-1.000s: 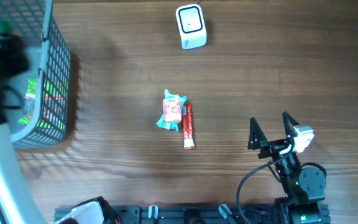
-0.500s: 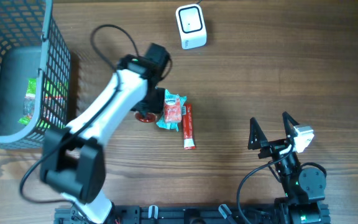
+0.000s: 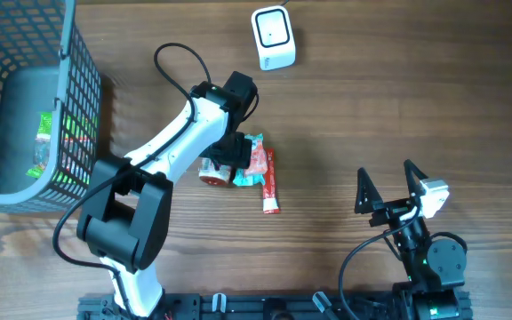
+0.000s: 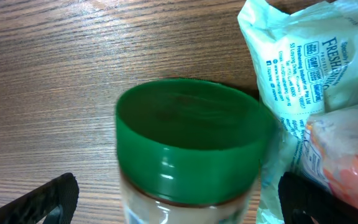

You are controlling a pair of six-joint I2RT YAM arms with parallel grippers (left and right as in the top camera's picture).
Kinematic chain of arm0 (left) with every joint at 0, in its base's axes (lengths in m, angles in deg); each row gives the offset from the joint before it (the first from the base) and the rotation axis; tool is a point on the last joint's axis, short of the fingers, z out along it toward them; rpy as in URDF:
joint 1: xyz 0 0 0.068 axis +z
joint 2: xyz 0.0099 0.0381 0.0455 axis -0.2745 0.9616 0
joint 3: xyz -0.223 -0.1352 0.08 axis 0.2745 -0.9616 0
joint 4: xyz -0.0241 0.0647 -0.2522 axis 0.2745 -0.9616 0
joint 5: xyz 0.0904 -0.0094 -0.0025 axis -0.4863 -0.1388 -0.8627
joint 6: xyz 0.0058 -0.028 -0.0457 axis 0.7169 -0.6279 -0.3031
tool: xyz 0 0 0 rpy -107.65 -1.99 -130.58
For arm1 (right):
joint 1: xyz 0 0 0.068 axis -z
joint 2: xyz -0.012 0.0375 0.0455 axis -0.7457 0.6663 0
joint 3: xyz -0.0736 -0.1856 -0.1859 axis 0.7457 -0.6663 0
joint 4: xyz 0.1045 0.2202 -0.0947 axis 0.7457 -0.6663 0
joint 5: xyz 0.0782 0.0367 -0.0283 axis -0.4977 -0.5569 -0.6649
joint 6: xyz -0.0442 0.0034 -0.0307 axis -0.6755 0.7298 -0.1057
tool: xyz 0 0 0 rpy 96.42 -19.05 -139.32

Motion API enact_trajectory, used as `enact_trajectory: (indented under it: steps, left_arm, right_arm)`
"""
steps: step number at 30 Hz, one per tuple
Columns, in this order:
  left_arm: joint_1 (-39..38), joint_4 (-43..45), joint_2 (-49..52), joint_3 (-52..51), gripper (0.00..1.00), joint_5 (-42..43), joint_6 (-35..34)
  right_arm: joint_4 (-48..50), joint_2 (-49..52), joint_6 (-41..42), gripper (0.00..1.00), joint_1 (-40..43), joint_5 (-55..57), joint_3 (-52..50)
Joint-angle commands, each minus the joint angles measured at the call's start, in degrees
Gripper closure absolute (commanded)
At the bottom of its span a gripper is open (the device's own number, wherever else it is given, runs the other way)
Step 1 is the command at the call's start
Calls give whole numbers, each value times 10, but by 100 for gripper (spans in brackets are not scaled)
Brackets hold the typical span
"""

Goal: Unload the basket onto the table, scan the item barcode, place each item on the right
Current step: 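Set the green-lidded jar on the table beside the items, then grasp the green snack packet in the basket with the left gripper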

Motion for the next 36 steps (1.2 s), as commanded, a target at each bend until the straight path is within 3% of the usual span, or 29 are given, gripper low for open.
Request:
enact_trajectory:
  steps: [1,4,6,9,13,16,19,20,21,26,32,33,35,36]
  left_arm:
    - [8,1,-26,3,0,3,-1]
    - [28,1,-70,21,1,14,-1]
    - [51,1,-113,45,1,69,6]
    - [105,1,-182,120,0,89,52]
    - [261,12,-243,254,0,26,66]
    - [441,43,-256,268,0,23,87]
    - [614,5,-183,260,0,29,96]
    - [665,-7,-110,232,0,94,120]
    - [674,-18,-70,220,0,141,151]
    - [669,-43,86,170,0,161,198]
    - [650,15,117,110,0,189,211]
    - [650,28,117,97,4,190,200]
    - [650,40,117,80,61,194,196]
    - [650,39,116,80,96,195,194]
  right_arm:
    - [3,-3,4,0,3,-3,-1]
    - [3,-3,4,0,3,-3,-1]
    - [3,-3,4,0,3,-3,-1]
    - [3,-3,4,0,3,-3,-1]
    - [3,-3,4,0,3,-3,-1]
    - [3,-3,4,0,3,-3,-1]
    - [3,-3,4,0,3,-3,-1]
    - [3,-3,4,0,3,-3,-1]
    - [3,-3,4,0,3,-3,-1]
    - [3,-2,4,0,3,-3,-1]
    - [3,-1,4,0,3,-3,-1]
    - [3,-1,4,0,3,-3,-1]
    - [3,-1,4,0,3,-3,-1]
    - [3,-1,4,0,3,-3,-1]
